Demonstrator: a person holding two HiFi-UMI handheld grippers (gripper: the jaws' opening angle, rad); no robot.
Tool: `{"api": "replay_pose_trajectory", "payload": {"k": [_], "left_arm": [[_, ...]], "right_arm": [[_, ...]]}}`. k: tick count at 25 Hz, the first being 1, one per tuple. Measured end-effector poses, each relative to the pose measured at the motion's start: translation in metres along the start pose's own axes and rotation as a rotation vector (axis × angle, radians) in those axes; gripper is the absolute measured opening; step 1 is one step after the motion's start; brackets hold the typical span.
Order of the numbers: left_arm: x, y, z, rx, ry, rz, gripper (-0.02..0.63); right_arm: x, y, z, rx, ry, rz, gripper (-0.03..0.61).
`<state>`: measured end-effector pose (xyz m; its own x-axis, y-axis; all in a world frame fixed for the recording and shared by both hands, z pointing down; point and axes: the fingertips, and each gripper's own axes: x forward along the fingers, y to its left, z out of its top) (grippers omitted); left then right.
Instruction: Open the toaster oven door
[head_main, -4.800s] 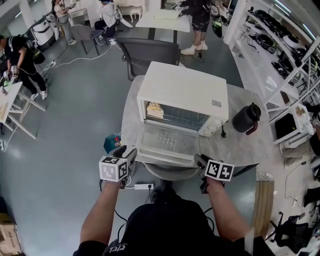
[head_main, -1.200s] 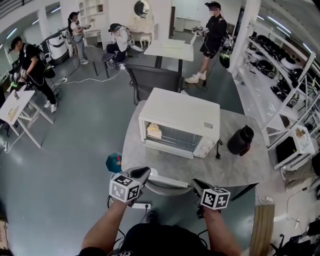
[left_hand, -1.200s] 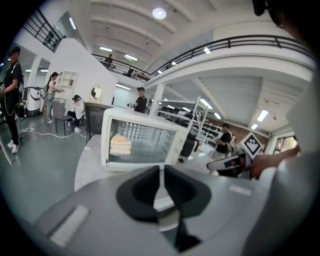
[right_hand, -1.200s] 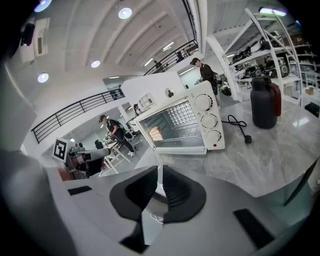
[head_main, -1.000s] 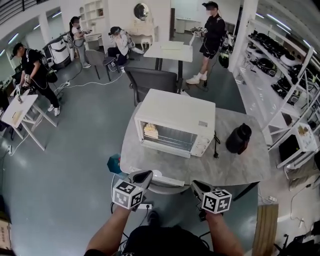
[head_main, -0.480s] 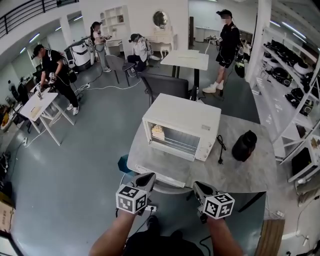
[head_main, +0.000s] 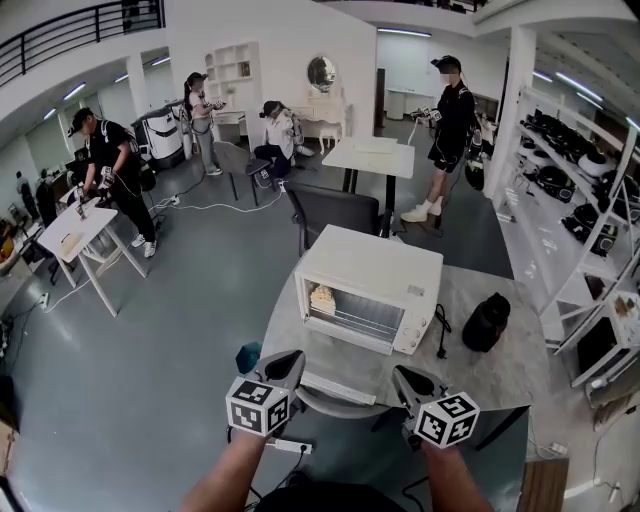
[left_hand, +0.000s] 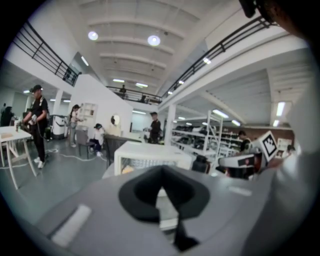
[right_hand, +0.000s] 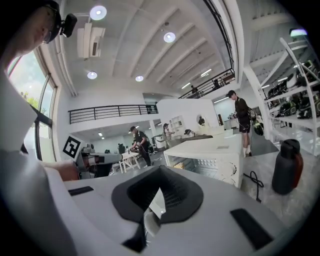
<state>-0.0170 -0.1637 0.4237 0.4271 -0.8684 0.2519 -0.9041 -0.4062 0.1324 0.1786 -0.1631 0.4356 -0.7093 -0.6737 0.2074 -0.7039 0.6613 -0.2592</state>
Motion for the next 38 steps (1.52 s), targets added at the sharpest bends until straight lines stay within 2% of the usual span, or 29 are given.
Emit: {"api": "replay_pose_trajectory", "payload": {"k": [4, 7, 12, 17, 20, 26, 29, 33, 38], "left_arm": [[-0.009, 0.007, 0.016, 0.015, -0.047, -0.004, 0.008], [-0.010, 0.013, 0.015, 0.044, -0.034, 0.004, 0.008], [-0.003, 0.020, 0.014, 0.026, -0.039, 0.015, 0.008], [-0.002, 0.021, 0.022, 0.062, -0.067, 0.040, 0.008], [-0.007, 0.023, 0.024, 0.057, -0.087, 0.051, 0.008], [-0.025, 0.033, 0.008, 0.046, -0.075, 0.076, 0.008], [-0.033, 0.041, 0.003, 0.022, -0.068, 0.088, 0.008], [-0.040, 0.044, 0.009, 0.020, -0.089, 0.091, 0.008], [-0.031, 0.035, 0.022, 0.050, -0.106, 0.061, 0.008]], "right_arm": [[0.002, 0.006, 0.016, -0.045, -0.025, -0.029, -0.008], [0.002, 0.015, 0.030, -0.062, -0.067, -0.041, -0.008], [-0.011, 0.036, 0.044, -0.130, -0.151, -0.010, -0.008], [-0.022, 0.020, 0.040, -0.065, -0.174, -0.062, -0.008], [-0.026, 0.015, 0.035, -0.031, -0.170, -0.073, -0.008], [-0.027, 0.024, 0.032, -0.091, -0.159, -0.082, -0.009], [-0.027, 0.025, 0.035, -0.075, -0.172, -0.080, -0.009], [-0.026, 0.029, 0.043, -0.049, -0.201, -0.060, -0.009], [-0.016, 0.048, 0.057, -0.090, -0.211, -0.023, -0.009]]}}
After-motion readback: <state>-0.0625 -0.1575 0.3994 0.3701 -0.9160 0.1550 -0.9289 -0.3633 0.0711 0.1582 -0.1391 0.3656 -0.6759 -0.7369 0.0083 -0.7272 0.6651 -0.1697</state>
